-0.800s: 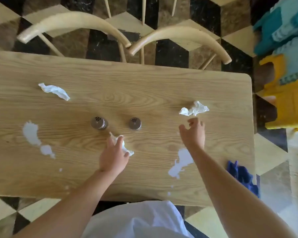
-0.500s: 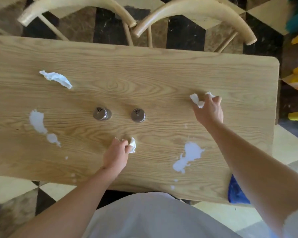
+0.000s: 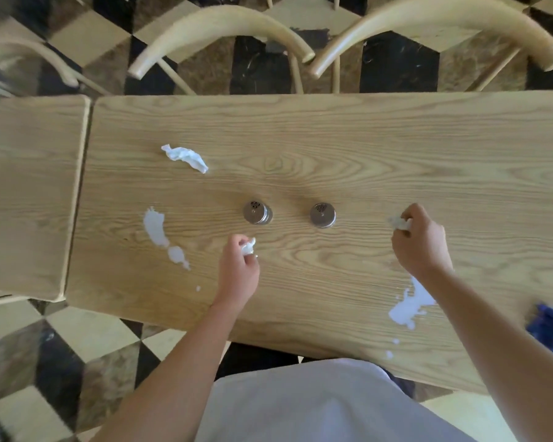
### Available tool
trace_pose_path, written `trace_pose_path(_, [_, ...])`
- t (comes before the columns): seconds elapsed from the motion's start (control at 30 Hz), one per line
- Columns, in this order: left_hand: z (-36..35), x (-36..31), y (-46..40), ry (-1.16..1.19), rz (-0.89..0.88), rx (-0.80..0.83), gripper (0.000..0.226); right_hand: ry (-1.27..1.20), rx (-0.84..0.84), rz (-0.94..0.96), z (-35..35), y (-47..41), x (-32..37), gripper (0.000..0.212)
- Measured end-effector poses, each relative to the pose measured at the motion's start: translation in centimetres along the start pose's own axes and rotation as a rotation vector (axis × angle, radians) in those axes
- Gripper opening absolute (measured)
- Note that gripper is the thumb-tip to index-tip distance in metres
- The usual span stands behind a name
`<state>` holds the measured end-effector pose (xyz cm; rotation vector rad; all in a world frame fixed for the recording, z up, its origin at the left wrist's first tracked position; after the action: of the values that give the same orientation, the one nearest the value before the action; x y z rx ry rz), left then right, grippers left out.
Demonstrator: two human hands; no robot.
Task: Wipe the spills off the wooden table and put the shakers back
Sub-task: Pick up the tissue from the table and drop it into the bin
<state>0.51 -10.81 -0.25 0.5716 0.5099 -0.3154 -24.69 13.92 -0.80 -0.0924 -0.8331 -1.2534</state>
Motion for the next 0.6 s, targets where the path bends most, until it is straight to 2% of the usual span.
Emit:
trace_pose_path(0.17, [10.2, 1.0, -7.1, 0.023, -0.028, -0.246, 0.043, 0.027, 0.141, -0.057, -5.2, 6.0, 3.2, 0.018])
trace_pose_path(0.27, [13.6, 0.5, -14.0, 0.028, 0.004, -0.317, 0.028, 0.069, 0.152, -0.083, -7.9, 9.3, 4.9, 0.01])
trace_pose_path(0.3, [14.0, 0.3, -16.5, -0.001, 0.013, -0.3, 0.029, 0.09, 0.151, -0.121, -8.8, 10.2, 5.2, 0.017])
trace_pose_path(0.37, [14.0, 0.2, -21.4, -0.076, 0.021, -0.201, 0.054, 0.106, 0.153, -0.23, -10.5, 11.6, 5.2, 0.029])
trace_pose_path(0.47, [12.1, -0.1, -26.5, -0.153, 0.012, -0.017, 0.089, 0.083, 0.187, -0.385, -13.0, 14.2, 4.8, 0.031])
trace_pose_path(0.53, [10.5, 0.1, -28.2, -0.192, -0.006, 0.077, 0.091, 0.04, 0.23, -0.484, -14.5, 16.5, 4.3, 0.025])
trace_pose_path(0.6, [9.5, 0.2, -28.9, -0.245, -0.037, 0.074, 0.079, 0.015, 0.279, -0.567, -15.6, 18.7, 3.5, 0.021])
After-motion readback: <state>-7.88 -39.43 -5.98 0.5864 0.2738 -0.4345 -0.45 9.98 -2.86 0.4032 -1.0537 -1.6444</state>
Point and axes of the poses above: each hand's wrist, its own y-axis away from the middle knuckle, its own z-axis out of the back of the hand, x = y × z, the point moved 6 cm from there along -y, towards the middle knuckle, and after that the axes turned 2 degrees about -x, right-handed, at the moved point
